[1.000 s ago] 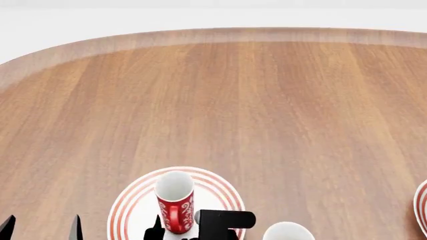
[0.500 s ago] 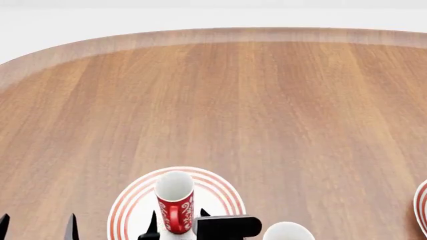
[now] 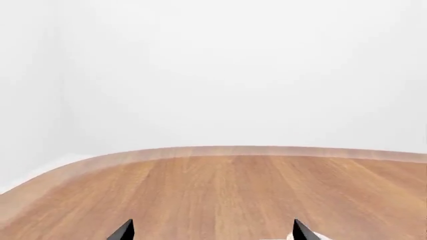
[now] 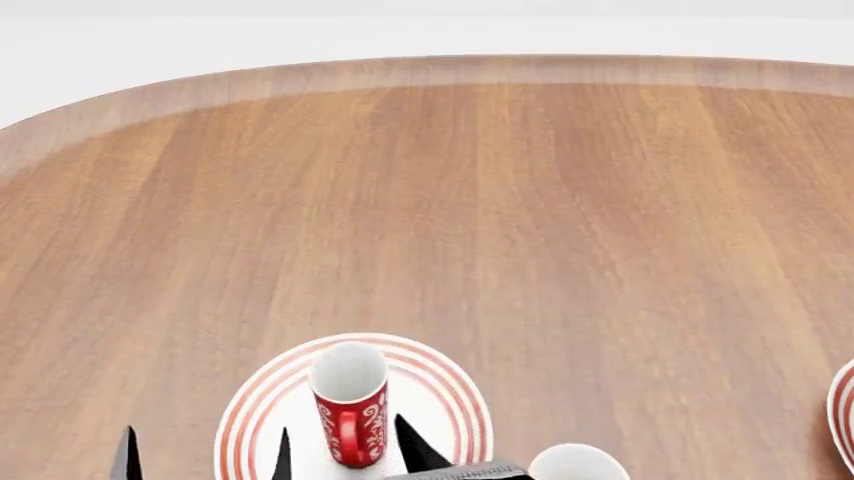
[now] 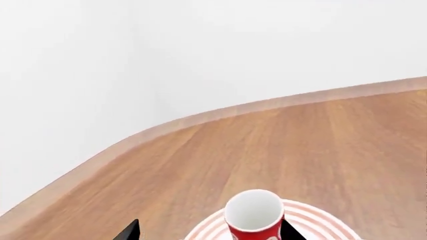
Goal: Put the red mug on the left plate.
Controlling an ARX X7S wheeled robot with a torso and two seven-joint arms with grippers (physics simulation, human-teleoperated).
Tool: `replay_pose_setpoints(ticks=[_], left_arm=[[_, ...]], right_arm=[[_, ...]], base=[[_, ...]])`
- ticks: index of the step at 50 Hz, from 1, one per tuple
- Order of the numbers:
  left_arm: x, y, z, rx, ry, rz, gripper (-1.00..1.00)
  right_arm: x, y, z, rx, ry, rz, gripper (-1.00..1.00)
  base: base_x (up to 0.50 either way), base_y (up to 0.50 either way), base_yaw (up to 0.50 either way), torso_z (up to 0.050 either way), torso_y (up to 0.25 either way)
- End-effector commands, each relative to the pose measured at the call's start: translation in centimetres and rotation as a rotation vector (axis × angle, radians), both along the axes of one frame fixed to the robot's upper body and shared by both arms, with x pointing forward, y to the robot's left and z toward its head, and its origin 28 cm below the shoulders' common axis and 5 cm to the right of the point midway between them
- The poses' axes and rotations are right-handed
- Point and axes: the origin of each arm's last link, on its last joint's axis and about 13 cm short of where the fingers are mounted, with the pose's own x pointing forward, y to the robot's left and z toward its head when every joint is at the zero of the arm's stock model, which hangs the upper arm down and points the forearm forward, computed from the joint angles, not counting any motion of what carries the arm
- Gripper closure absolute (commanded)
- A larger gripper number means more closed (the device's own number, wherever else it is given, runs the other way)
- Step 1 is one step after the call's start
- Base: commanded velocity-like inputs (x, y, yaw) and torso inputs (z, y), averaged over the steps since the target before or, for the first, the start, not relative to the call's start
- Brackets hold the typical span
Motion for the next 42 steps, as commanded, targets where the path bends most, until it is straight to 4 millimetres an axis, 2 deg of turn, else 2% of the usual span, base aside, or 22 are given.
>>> replay_pose_setpoints(ticks=[1,17,42], left_arm=[[-1.1,0.0,1.0,0.002,-0.044,-0.011,-1.0],[-2.0,0.0,2.0,-0.001,-0.081,-0.025,-1.0],[-3.4,0.1,3.1,-0.009,-0.127,-0.036,-1.0]], right_arm=[[-2.0,-0.1,1.7,-0.002,-0.072,-0.003,-1.0],[-3.7,-0.4,3.8,-0.021,-0.153,-0.018,-1.0],[-5.9,-0.6,5.2,-0.023,-0.229,-0.026,-1.0]], base=[[0.0,0.0,0.0,0.0,0.0],[0.0,0.0,0.0,0.0,0.0],[0.0,0.0,0.0,0.0,0.0]])
